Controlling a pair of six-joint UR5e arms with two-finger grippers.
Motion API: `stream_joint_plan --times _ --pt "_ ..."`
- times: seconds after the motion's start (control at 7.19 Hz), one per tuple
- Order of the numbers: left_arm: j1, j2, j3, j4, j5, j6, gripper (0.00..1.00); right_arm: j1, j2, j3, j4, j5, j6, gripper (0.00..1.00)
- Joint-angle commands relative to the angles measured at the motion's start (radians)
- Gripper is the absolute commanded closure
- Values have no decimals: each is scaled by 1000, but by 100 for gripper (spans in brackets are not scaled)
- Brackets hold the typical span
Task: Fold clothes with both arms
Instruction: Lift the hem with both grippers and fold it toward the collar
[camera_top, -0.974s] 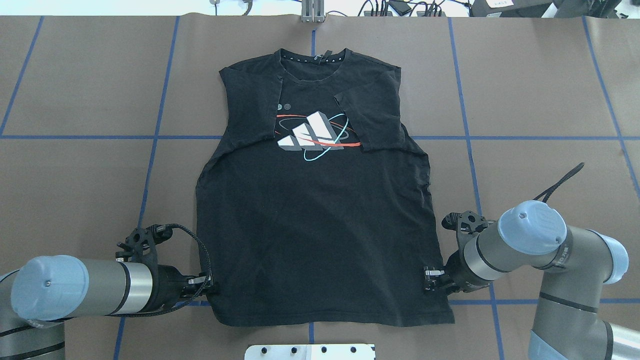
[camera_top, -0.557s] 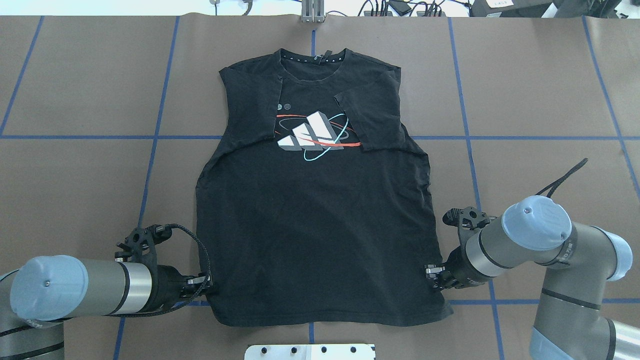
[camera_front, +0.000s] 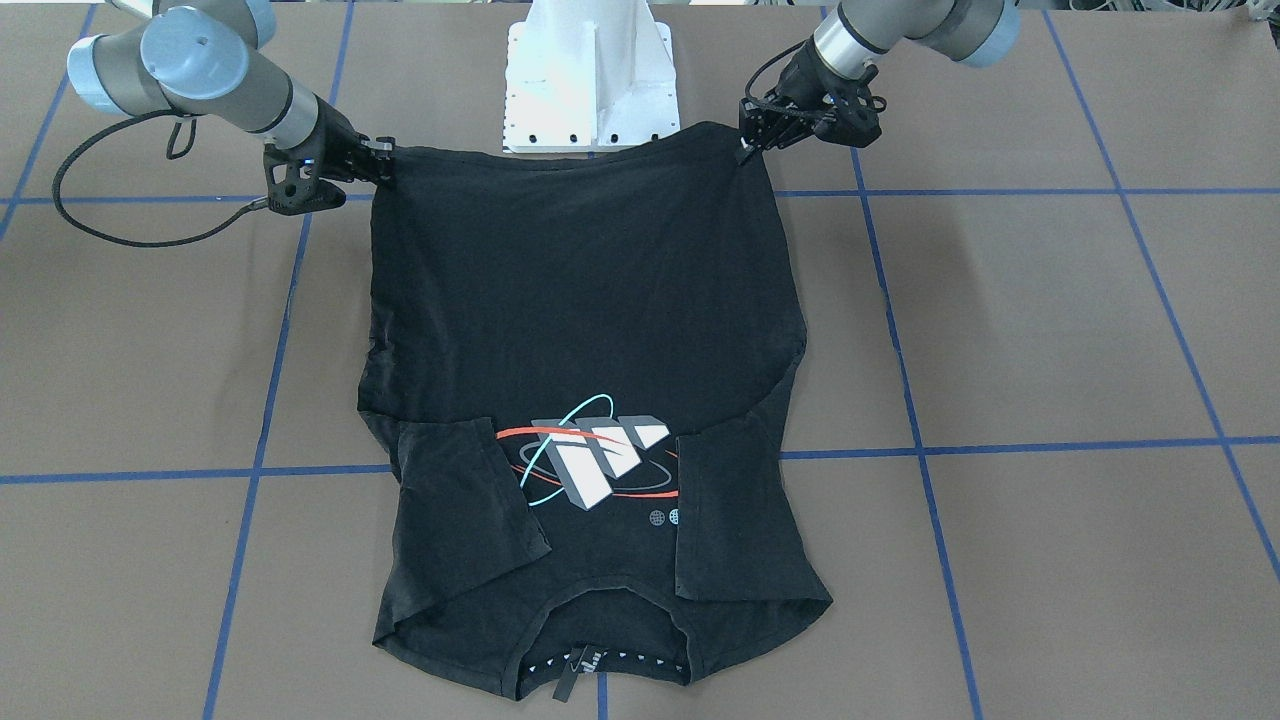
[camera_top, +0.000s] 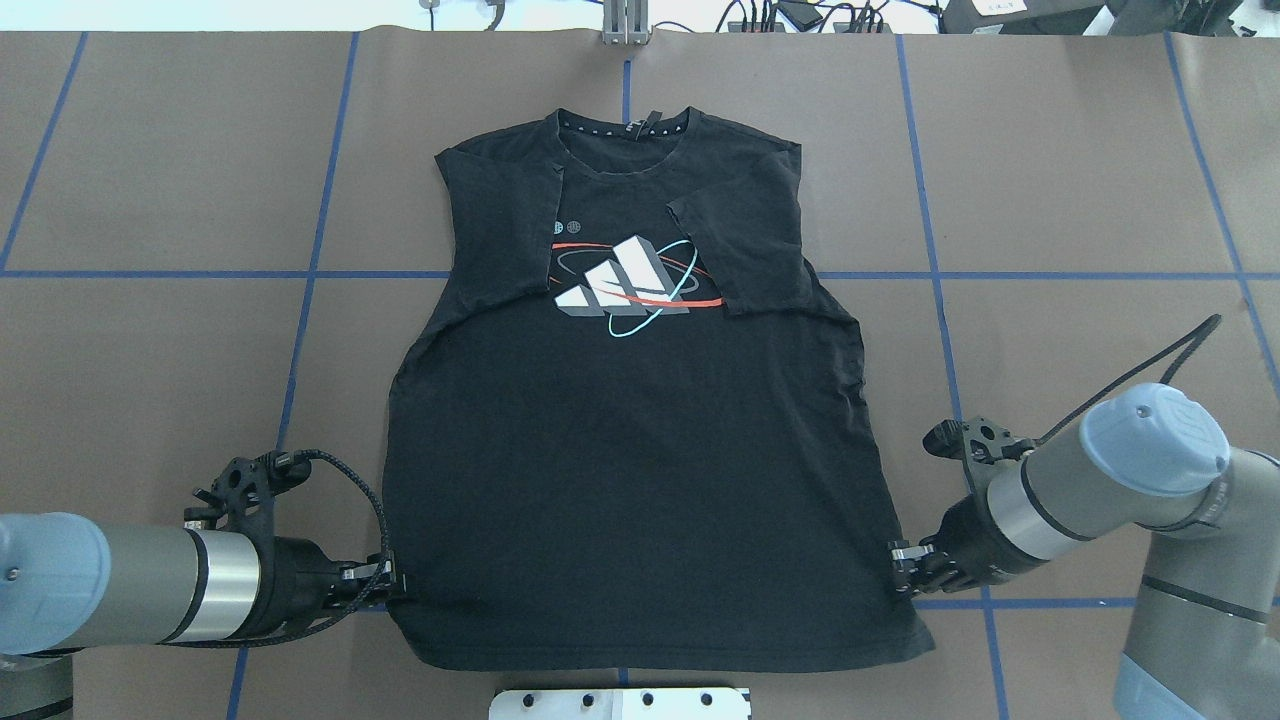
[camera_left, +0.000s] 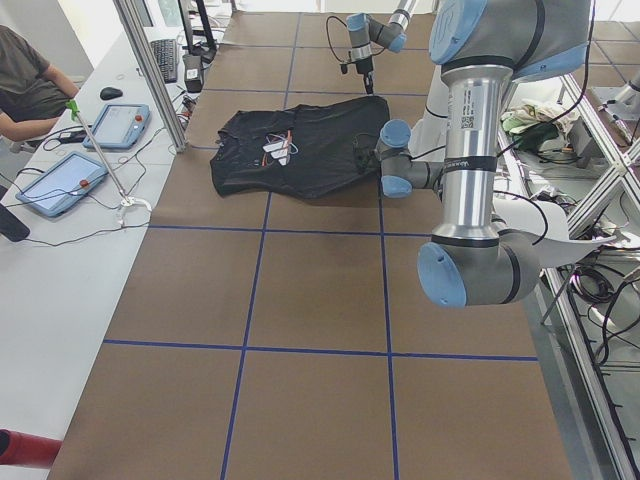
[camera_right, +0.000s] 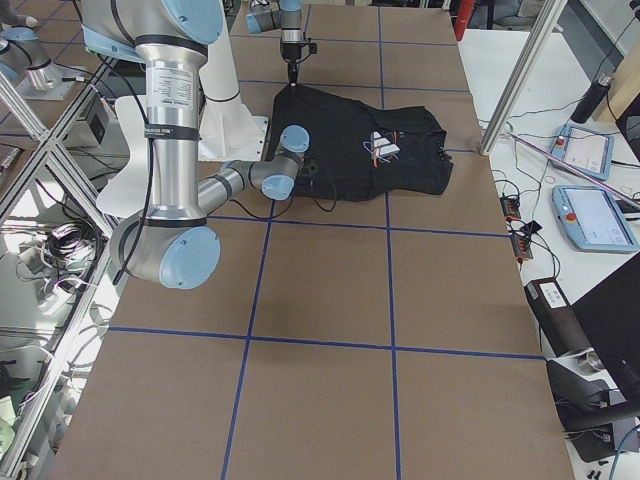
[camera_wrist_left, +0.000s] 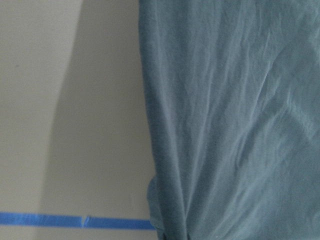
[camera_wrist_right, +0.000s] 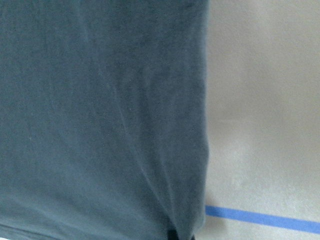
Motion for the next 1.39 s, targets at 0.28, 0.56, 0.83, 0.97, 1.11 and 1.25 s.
stream_joint_plan --times 0.28,0.56,0.83,0.97,1.11,1.25 --pt "1 -5 -36 -2 -21 -2 100 39 -92 -48 280 123 13 100" --pt "16 -11 -33 -6 -38 -58 100 94 -91 -36 299 256 13 100" --pt "18 -18 -33 -5 -80 -63 100 133 -97 -12 299 361 14 100" --pt "18 -12 -39 -6 -125 -63 100 133 -100 2 299 380 33 100" --pt "18 -11 -54 -6 -162 -63 100 133 -97 15 299 412 60 100" --pt "18 -12 -83 -5 -182 -65 100 134 -86 15 298 427 62 100"
